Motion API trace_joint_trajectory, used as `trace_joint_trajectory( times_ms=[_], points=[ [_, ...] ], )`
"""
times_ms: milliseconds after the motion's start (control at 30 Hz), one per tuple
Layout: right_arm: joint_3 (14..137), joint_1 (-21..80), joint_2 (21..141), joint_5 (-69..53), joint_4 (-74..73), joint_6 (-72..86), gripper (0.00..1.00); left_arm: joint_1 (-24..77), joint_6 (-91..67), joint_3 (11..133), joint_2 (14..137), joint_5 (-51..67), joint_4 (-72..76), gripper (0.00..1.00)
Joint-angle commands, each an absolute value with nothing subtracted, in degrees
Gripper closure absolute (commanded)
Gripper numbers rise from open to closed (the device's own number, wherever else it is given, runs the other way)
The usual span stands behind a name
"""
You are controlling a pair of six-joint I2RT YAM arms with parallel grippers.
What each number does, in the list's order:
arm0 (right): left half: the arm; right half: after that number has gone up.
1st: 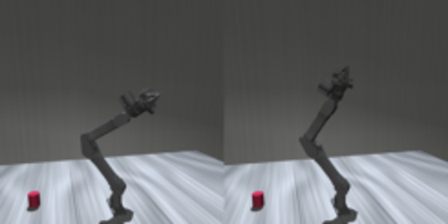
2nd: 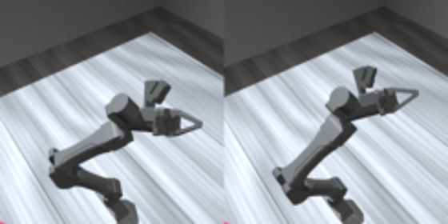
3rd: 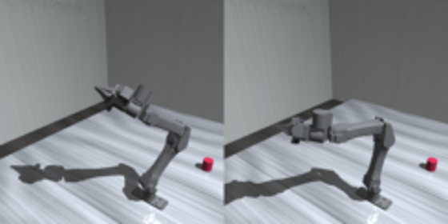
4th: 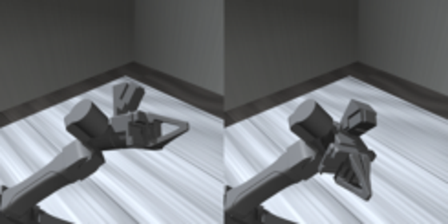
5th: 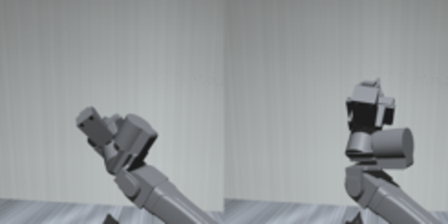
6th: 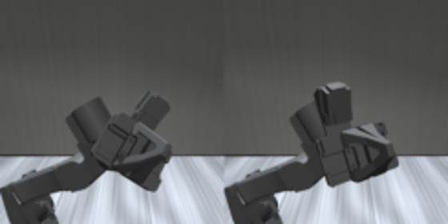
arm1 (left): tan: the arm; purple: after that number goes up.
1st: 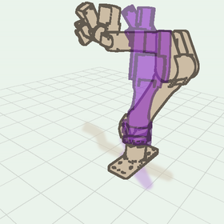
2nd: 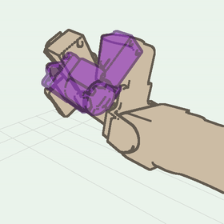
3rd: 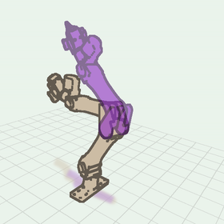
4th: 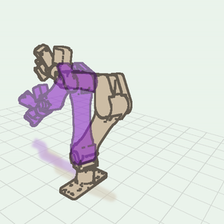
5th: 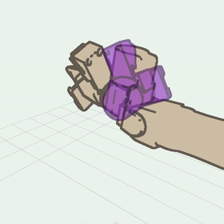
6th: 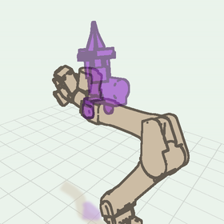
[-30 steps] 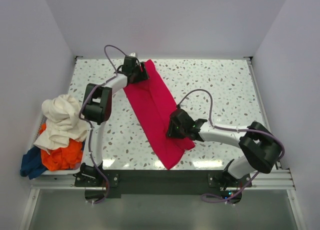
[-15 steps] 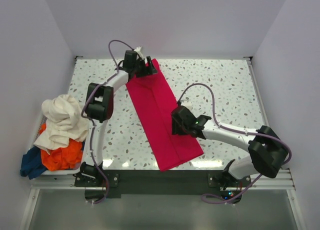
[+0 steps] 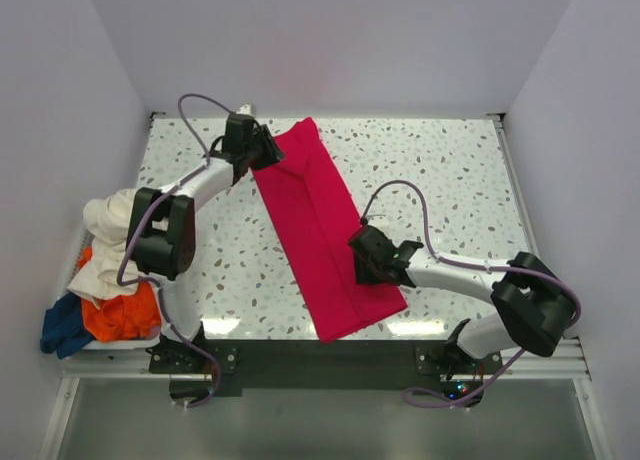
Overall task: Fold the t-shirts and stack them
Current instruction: Fold the tshirt
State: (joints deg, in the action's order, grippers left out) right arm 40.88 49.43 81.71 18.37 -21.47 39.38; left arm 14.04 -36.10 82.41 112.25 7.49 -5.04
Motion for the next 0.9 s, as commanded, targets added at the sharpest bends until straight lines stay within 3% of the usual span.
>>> trace_joint_trajectory(
  times_ms=[0, 200, 300, 667, 867],
  points=[
    [40.61, 49.39, 79.63, 19.6, -20.13, 38.5, 0.48, 14.94, -40.25, 74.39, 108.73, 0.97, -3.79, 0.6],
    [38.59, 49.48, 78.93, 20.22, -20.57, 40.07, 0.49, 15.64, -39.99, 71.19, 110.39, 0.09, -3.69, 0.75],
    [37.97, 49.57, 78.75, 20.39, -20.3, 40.95, 0.49, 15.91, -39.46, 72.59, 112.93, 0.18, -4.74, 0.77],
    [38.41, 53.7, 80.24, 19.08, -21.27, 46.22, 0.5, 16.08, -32.44, 90.67, 125.85, -7.91, -15.81, 0.75],
    [40.69, 55.46, 81.73, 14.69, -17.67, 50.09, 0.49, 16.0, -28.49, 103.68, 133.94, -5.98, -19.42, 0.65]
  ],
)
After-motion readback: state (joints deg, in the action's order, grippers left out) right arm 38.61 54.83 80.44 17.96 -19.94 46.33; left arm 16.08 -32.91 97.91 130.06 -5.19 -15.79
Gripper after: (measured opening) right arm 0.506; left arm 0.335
